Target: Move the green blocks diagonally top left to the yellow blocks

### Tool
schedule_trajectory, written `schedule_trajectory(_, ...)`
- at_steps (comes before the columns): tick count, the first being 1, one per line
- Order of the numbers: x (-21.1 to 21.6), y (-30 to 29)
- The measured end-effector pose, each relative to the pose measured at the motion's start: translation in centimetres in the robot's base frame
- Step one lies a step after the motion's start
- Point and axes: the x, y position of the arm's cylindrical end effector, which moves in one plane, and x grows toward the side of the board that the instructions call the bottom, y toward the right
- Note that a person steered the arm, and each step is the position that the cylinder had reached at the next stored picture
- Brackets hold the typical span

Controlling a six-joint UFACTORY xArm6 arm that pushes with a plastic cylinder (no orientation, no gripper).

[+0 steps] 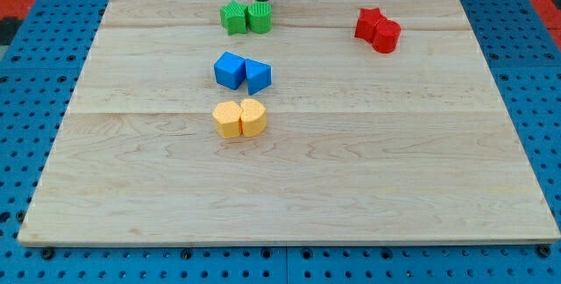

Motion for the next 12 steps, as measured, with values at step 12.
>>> schedule_trajectory(12, 3.7, 1.7)
